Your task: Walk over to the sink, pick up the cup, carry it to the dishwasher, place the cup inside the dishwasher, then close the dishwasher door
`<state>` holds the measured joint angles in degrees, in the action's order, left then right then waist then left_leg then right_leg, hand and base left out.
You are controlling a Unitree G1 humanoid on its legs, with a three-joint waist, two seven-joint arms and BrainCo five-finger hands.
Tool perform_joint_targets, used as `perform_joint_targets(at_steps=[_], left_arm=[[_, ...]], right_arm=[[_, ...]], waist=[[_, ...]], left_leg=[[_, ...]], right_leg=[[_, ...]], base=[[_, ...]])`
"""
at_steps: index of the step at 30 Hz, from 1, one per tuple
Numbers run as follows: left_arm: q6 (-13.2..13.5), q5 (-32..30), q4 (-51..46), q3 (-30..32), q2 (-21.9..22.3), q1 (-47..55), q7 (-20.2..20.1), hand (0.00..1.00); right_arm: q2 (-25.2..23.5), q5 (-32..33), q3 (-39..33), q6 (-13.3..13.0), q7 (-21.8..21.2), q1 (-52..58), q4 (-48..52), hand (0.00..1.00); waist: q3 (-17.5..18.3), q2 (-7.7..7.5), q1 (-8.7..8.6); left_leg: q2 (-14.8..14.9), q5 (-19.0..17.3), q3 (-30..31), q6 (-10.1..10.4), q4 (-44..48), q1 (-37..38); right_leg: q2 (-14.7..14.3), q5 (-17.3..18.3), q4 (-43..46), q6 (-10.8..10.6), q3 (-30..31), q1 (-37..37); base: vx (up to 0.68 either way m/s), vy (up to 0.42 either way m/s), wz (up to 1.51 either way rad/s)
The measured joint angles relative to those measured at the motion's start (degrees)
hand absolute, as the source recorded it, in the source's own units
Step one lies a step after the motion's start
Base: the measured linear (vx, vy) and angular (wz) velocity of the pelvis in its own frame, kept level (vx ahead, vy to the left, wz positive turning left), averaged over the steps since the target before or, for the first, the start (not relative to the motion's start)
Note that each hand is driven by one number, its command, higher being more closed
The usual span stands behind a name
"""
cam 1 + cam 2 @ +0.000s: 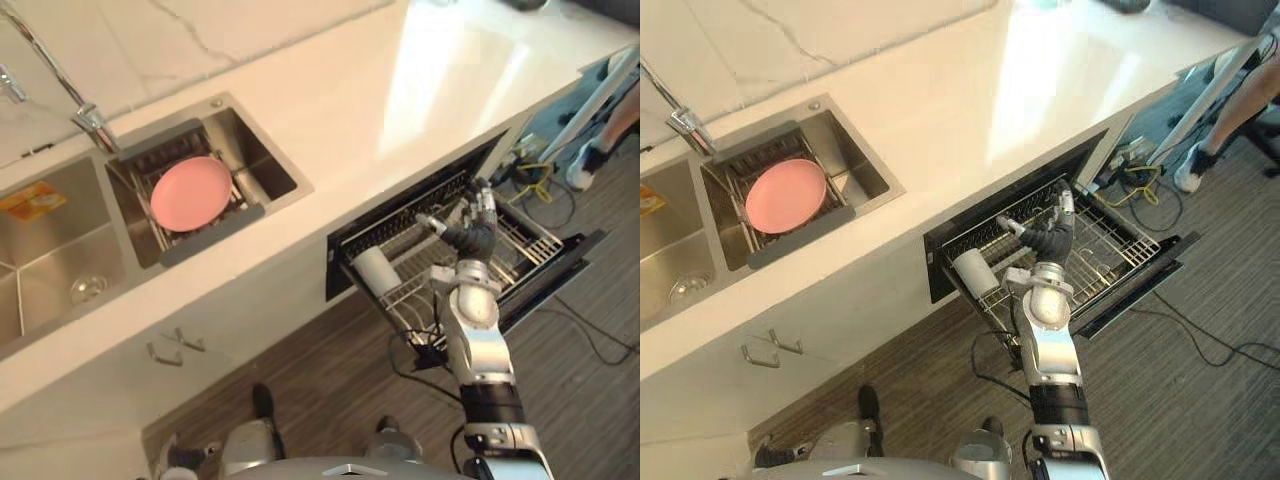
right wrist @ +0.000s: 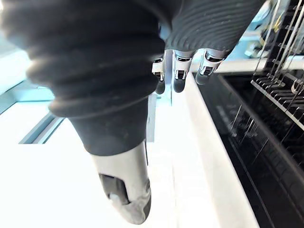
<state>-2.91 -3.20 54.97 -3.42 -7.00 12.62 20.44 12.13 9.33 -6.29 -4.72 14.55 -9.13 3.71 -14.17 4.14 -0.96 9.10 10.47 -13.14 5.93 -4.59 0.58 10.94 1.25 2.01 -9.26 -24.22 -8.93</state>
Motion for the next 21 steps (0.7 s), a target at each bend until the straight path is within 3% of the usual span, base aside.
perform_joint_targets(at_steps=[2,4,7,11,14,15,16,18,19,20,21], left_arm=[[1.76,3.86,0.58,1.66,0.33,0.79,-1.32,0.0],[3.03,5.87,0.69,5.72,0.75,1.39,-3.55,0.0],[3.01,5.9,0.66,9.03,0.9,1.68,-5.05,0.0],[2.84,5.45,0.63,9.43,1.49,1.44,-6.13,0.0],[1.04,5.42,0.69,8.45,0.41,0.56,-6.6,0.0],[-0.51,5.57,0.7,7.77,-0.51,0.08,-7.34,0.0],[-1.47,5.84,0.78,7.36,-0.88,-0.32,-7.81,0.0],[-4.1,7.66,1.47,5.49,-0.97,-1.17,-9.34,0.0],[-5.04,8.22,1.76,5.32,-1.25,-1.14,-10.06,0.0],[-6.25,8.91,2.02,4.32,-1.79,-1.14,-10.85,0.0],[-6.72,9.6,2.05,4.12,-2.2,-1.2,-10.98,0.0]], right_arm=[[0.08,3.34,-2.61,-0.65,-2.35,2.34,2.42,0.0],[1.05,10.67,-6.82,-3.9,-4.91,3.6,5.94,0.0],[1.97,18.0,-8.28,-7.9,-8.6,3.2,11.82,0.0],[1.73,26.66,-6.89,-9.16,-11.35,3.14,13.25,0.0],[0.08,29.81,-5.15,-9.15,-11.31,3.57,13.08,0.0],[-1.04,30.06,-4.83,-9.19,-10.77,3.89,13.07,0.0],[-1.18,30.16,-4.67,-9.24,-10.21,4.16,13.03,0.0],[-0.79,30.11,-3.41,-9.21,-8.87,4.38,10.85,0.0],[-0.86,30.03,-2.88,-8.86,-8.66,4.58,10.64,0.0],[-1.3,29.58,-2.65,-8.8,-8.63,5.18,10.64,0.0],[-1.48,29.45,-2.72,-8.78,-8.55,5.69,10.66,0.0]], waist=[[0.7,-1.2,-0.16],[1.35,-2.69,-1.34],[1.94,-3.69,-0.58],[3.02,-4.59,-0.74],[3.52,-6.18,-0.52],[3.43,-7.55,-0.46],[3.48,-7.75,-0.58],[3.53,-6.7,-0.12],[3.54,-6.71,-0.03],[3.55,-7.03,-0.47],[3.21,-6.75,-0.68]], left_leg=[[0.14,0.15,-1.57,-0.45,0.01,-0.12],[0.52,1.66,-6.06,-1.98,0.02,-0.99],[-0.48,1.59,-6.11,-2.48,0.02,-1.71],[-1.98,1.21,-9.75,-3.37,0.04,-1.6],[-4.39,0.6,-10.53,-4.44,0.05,-1.64],[-5.86,-0.22,-10.74,-5.04,0.07,-1.49],[-6.45,-0.92,-10.68,-5.42,0.1,-1.36],[-6.04,-2.25,-9.73,-6.6,2.49,-1.39],[-5.93,-3.05,-9.13,-6.82,2.73,-0.47],[-5.4,-3.64,-7.0,-7.12,2.49,0.57],[-5.1,-3.86,-5.63,-7.24,2.3,0.66]], right_leg=[[0.0,-0.16,-0.87,-0.16,-2.38,-1.66],[0.5,0.12,-0.87,-0.76,-6.9,-3.26],[1.58,-0.01,-0.86,-1.4,-8.13,-3.31],[4.27,1.53,1.48,-2.65,-9.29,-3.06],[8.46,5.18,7.59,-2.82,-9.58,-1.09],[10.77,6.08,10.0,-2.41,-10.55,-1.04],[11.5,6.26,12.03,-1.6,-10.9,-1.22],[14.65,2.05,26.81,6.42,-6.83,4.68],[14.92,-1.02,31.22,9.26,-2.89,6.84],[13.11,-0.28,35.36,7.06,2.75,9.2],[11.13,3.37,35.79,6.28,4.22,9.56]], base=[[0.02,-0.034,0.65],[0.01,-0.014,0.92],[0.0,0.03,0.29],[0.01,0.058,0.19],[0.05,0.089,0.23],[0.08,0.056,0.33],[0.12,0.061,0.53],[0.14,0.119,0.36],[0.17,0.127,0.29],[0.13,0.063,0.43],[0.12,-0.029,0.78]])
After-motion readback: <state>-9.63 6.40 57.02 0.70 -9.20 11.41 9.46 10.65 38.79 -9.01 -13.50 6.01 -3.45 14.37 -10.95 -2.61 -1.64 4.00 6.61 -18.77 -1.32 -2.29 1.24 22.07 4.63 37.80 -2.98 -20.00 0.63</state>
